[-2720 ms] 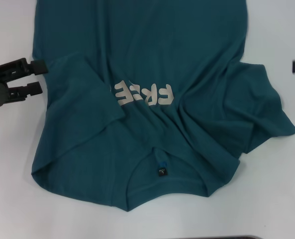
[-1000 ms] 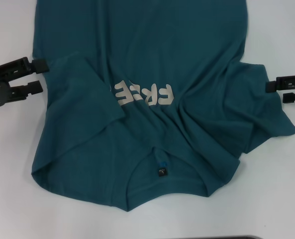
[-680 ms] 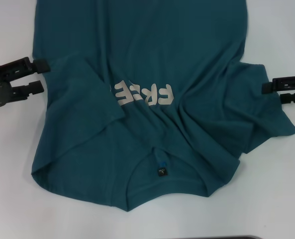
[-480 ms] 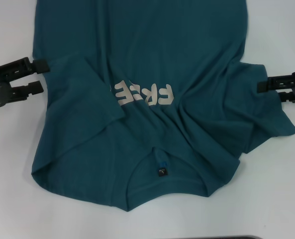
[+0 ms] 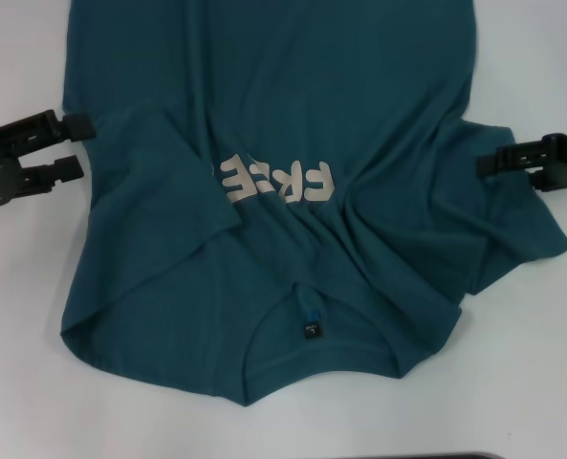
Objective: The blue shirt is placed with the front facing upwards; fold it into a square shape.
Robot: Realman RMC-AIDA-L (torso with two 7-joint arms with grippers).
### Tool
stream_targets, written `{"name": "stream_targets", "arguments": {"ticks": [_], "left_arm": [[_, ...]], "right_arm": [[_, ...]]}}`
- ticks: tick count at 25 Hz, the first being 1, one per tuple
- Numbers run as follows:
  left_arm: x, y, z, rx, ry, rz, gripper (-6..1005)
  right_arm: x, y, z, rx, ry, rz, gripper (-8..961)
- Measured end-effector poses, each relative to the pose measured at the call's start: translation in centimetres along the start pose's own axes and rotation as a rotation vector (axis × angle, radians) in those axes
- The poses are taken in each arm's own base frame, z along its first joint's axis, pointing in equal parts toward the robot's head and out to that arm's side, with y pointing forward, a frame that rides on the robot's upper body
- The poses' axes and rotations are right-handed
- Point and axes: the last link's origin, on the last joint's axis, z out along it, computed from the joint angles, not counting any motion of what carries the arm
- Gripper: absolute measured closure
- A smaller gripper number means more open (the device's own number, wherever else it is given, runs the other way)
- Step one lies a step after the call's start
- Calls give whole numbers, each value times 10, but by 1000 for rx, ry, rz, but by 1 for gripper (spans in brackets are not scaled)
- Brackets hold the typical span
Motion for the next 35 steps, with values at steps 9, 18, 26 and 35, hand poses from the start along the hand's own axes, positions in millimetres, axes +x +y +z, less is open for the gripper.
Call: {"name": "stream_targets", "arguments": {"ticks": [9,18,26,35], "left_arm": [[0,1,1,-4,-4,-3,48],[0,1,1,-5,-5,-4,49],[-1,-1,-5,-2,12,-14,49],[-3,-4,-9,5,19,-22,49]], "right_arm": [[0,-2,-6,-3,-4,10,152],[1,-3,-5,14,16,6,523],[-1,-19,-30,89,-15,27,869],[-13,-28,-76,114,-119,48,937]]}}
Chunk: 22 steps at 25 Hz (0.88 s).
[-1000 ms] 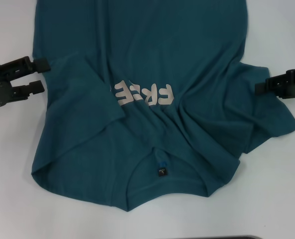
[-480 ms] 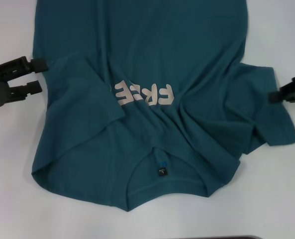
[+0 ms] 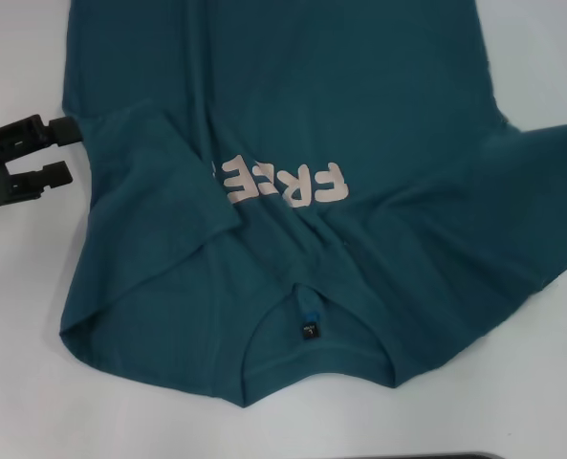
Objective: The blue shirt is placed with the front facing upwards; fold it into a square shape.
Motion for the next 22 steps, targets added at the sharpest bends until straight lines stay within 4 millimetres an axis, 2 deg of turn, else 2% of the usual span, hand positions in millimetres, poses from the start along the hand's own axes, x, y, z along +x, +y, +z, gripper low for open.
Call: {"name": "stream_targets", "arguments": {"ticks": [6,10,16,22], "left_arm": [[0,0,-1,-3,6,-2,49],[0,0,-1,-5,5,-3,49],[1,0,-4,-9,19,-6,49],[2,0,-5,-13,30,-9,49]], "right_arm": [[-11,3,-16,17,-48,0,937],[-16,13,-16,-21,-50,-11,936],[-8,49,6,-149,78,-70,936],[-7,81,31,-166,215,-183,935]]}}
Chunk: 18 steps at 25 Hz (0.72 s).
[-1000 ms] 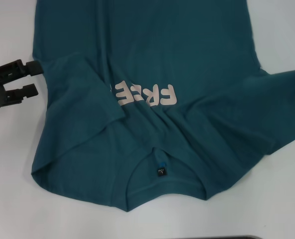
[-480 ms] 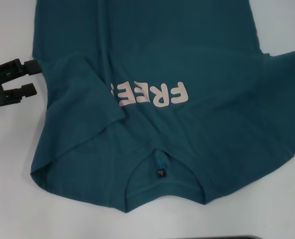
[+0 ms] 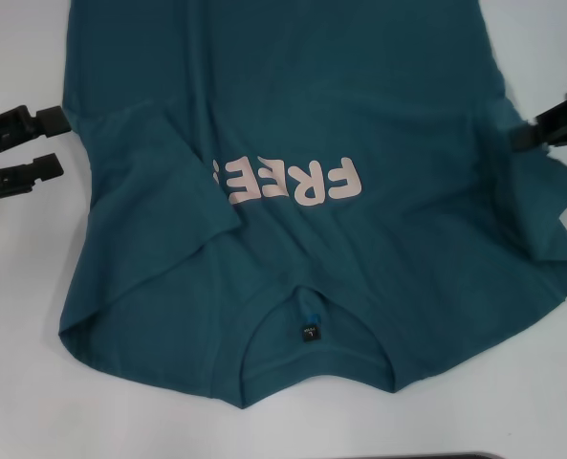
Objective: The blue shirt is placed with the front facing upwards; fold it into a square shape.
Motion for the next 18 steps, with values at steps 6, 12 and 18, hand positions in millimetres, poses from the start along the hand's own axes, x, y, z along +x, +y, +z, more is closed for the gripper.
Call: {"name": "stream_targets", "arguments": {"ticks": [6,12,18], "left_arm": [[0,0,-1,-3,10,-3,49],[0,0,1,-5,11,-4,49],[2,2,4,-8,8,3,49]], "right_arm": [[-17,13,15,33,18,-45,935],[-25,14,23,46,-24,-30,934],[-30,13,30,61,-62,-4,933]]}}
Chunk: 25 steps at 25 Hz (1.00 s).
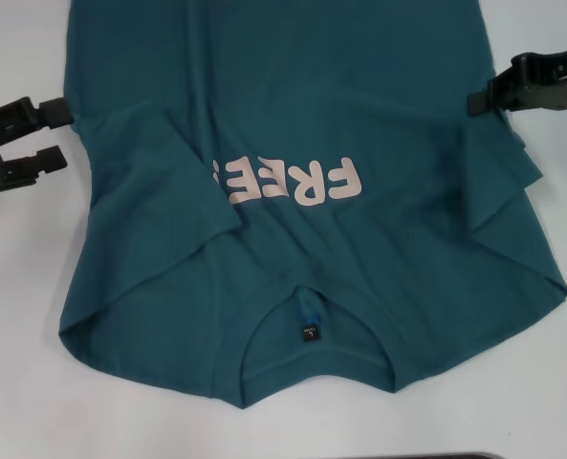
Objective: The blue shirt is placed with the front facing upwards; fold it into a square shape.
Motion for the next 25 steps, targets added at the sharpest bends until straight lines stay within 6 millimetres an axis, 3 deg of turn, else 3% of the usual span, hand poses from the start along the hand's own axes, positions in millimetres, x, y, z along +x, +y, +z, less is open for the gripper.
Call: {"name": "stream_targets", "arguments": {"ticks": [8,15,25], "left_arm": [[1,0,1,0,2,1,50],[0,0,1,0,2,0,50],[1,-1,-2,2,13,-4,50]], "right_arm": [[-6,7,21,0,7,-1,933],[-13,12,28,23,15,-58,932],[-22,25,42,80,60,-151,672]]}}
